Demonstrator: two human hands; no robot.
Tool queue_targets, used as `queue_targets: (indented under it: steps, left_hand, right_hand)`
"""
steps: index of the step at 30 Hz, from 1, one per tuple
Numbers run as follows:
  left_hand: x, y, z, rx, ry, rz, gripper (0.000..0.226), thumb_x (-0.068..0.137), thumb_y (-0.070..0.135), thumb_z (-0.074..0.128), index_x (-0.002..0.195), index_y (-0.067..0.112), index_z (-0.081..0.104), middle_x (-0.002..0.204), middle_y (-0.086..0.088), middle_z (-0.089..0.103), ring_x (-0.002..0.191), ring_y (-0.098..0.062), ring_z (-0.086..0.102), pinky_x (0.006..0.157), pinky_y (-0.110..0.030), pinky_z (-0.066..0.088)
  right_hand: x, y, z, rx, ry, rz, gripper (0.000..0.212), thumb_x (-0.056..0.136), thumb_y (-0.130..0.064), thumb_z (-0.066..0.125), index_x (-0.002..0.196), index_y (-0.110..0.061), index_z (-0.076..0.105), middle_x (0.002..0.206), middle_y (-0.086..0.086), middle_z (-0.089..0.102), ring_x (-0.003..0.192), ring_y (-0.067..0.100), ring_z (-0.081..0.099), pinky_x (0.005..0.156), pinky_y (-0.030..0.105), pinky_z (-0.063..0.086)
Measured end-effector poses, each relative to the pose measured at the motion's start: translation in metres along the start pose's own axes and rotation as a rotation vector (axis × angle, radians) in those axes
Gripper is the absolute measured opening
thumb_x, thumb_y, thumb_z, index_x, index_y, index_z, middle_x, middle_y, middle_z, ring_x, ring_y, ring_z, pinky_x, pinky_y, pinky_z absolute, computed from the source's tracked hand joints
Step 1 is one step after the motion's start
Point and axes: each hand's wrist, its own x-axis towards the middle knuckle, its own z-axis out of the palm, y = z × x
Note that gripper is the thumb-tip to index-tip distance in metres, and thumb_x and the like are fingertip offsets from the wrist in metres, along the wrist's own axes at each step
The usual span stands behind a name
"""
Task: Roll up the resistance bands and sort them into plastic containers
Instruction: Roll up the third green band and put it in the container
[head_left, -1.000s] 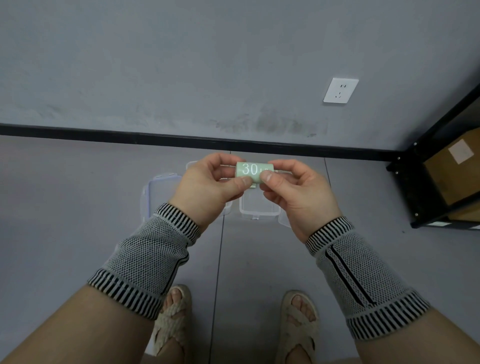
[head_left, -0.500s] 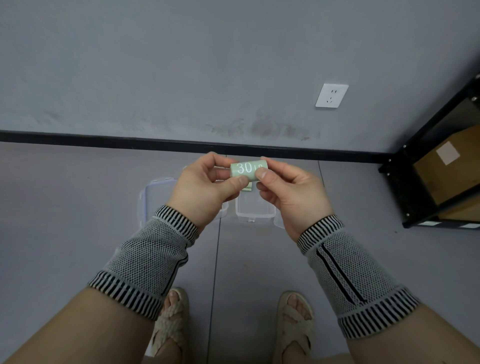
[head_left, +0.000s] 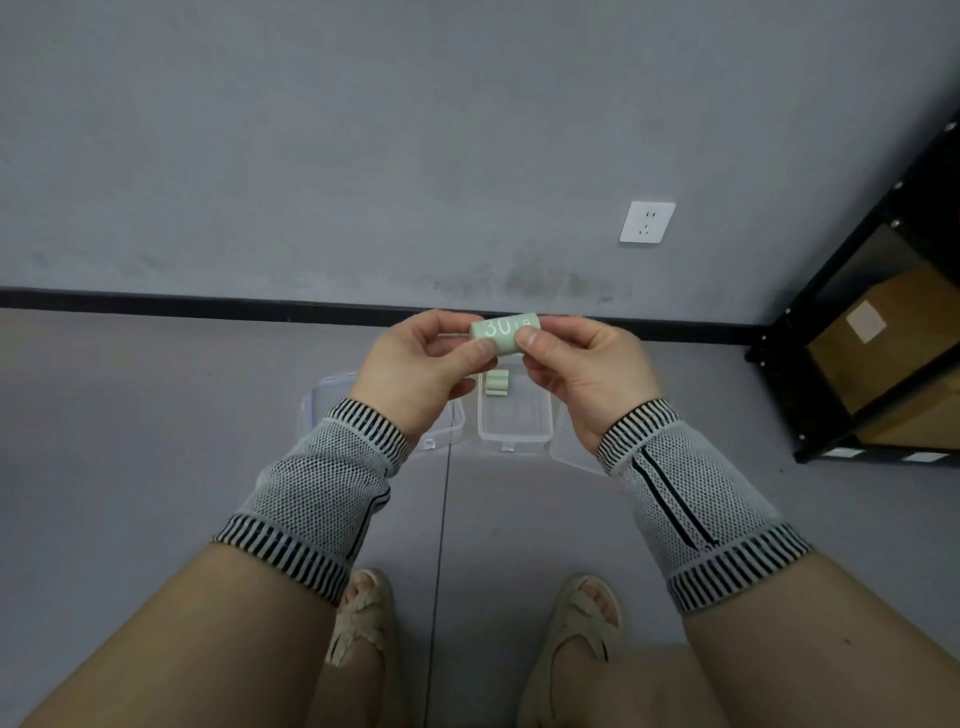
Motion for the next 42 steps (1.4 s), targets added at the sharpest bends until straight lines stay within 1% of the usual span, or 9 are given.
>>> queue_targets:
  steps: [5,10,16,22,25,28,31,35,42]
  left_hand:
    - [-0.004,-0.006,0.003,-0.036,0.038,-0.002,0.013,0.086,0.007,0.064,0.097,0.014,0.063,0.09,-0.007,0.072,0.084,-0.015,0.069,0.073,-0.024,0.052]
    - [0.008,-0.006,0.003,-0.043,0.048,-0.009,0.011,0.085,0.007,0.065,0.093,0.014,0.063,0.087,-0.006,0.072,0.08,-0.014,0.07,0.07,-0.023,0.053]
    - [0.052,-0.011,-0.003,0.03,0.007,-0.046,0.022,0.084,0.008,0.068,0.105,0.004,0.062,0.089,-0.01,0.072,0.075,-0.011,0.07,0.064,-0.02,0.054]
    - [0.137,-0.086,-0.012,0.06,-0.008,-0.179,0.032,0.086,0.014,0.066,0.116,0.007,0.06,0.1,-0.007,0.071,0.087,-0.013,0.07,0.08,-0.029,0.057]
    - [0.201,-0.147,-0.021,0.294,0.006,-0.151,0.037,0.087,0.027,0.063,0.123,0.016,0.059,0.106,0.004,0.067,0.095,-0.015,0.066,0.085,-0.028,0.053]
    - [0.25,-0.214,-0.028,0.764,-0.03,-0.078,0.038,0.092,0.032,0.054,0.129,0.024,0.055,0.122,0.005,0.061,0.108,-0.011,0.057,0.089,-0.015,0.036]
    - [0.27,-0.267,-0.033,1.091,-0.116,-0.028,0.04,0.094,0.033,0.051,0.134,0.03,0.049,0.134,0.002,0.054,0.123,-0.018,0.046,0.101,-0.025,0.032]
    - [0.284,-0.305,-0.033,1.325,-0.235,0.096,0.047,0.095,0.034,0.045,0.141,0.028,0.039,0.147,0.01,0.039,0.134,-0.019,0.027,0.112,-0.032,0.021]
    - [0.321,-0.338,-0.028,1.577,-0.448,0.035,0.066,0.093,0.052,0.035,0.148,0.033,0.005,0.158,0.011,0.0,0.145,-0.022,-0.007,0.114,-0.048,0.012]
  right_hand:
    - [-0.006,0.006,0.0,-0.012,-0.023,0.039,0.014,0.081,-0.011,0.072,0.093,-0.017,0.068,0.077,0.001,0.068,0.073,0.013,0.063,0.077,0.03,0.054]
    - [0.006,0.003,0.004,0.003,-0.028,0.045,0.013,0.081,-0.005,0.07,0.089,-0.016,0.07,0.077,0.006,0.065,0.07,0.014,0.059,0.073,0.028,0.052]
    - [0.047,0.007,0.002,-0.048,-0.005,0.086,0.01,0.081,-0.01,0.072,0.091,-0.011,0.068,0.079,0.006,0.066,0.069,0.012,0.06,0.074,0.028,0.053]
    - [0.133,0.085,-0.002,-0.156,0.059,0.136,0.012,0.082,-0.014,0.072,0.093,-0.012,0.069,0.085,0.009,0.069,0.076,0.016,0.063,0.082,0.033,0.056]
    - [0.196,0.143,-0.011,-0.199,0.099,0.178,0.004,0.082,-0.016,0.072,0.085,-0.017,0.07,0.082,0.008,0.069,0.074,0.017,0.062,0.079,0.035,0.057]
    - [0.245,0.205,-0.033,-0.159,0.196,0.273,0.012,0.08,-0.016,0.074,0.09,-0.01,0.071,0.079,0.006,0.069,0.074,0.016,0.063,0.073,0.028,0.056]
    - [0.266,0.257,-0.053,-0.114,0.283,0.372,0.013,0.076,-0.015,0.077,0.086,-0.009,0.071,0.075,0.005,0.07,0.072,0.016,0.064,0.072,0.028,0.054]
    - [0.284,0.293,-0.064,-0.107,0.333,0.447,0.011,0.075,-0.014,0.078,0.081,-0.01,0.069,0.073,0.006,0.07,0.07,0.017,0.063,0.073,0.031,0.057]
    - [0.322,0.341,-0.066,-0.142,0.355,0.512,0.011,0.076,-0.02,0.079,0.076,-0.015,0.069,0.071,0.003,0.071,0.069,0.016,0.065,0.074,0.033,0.056]
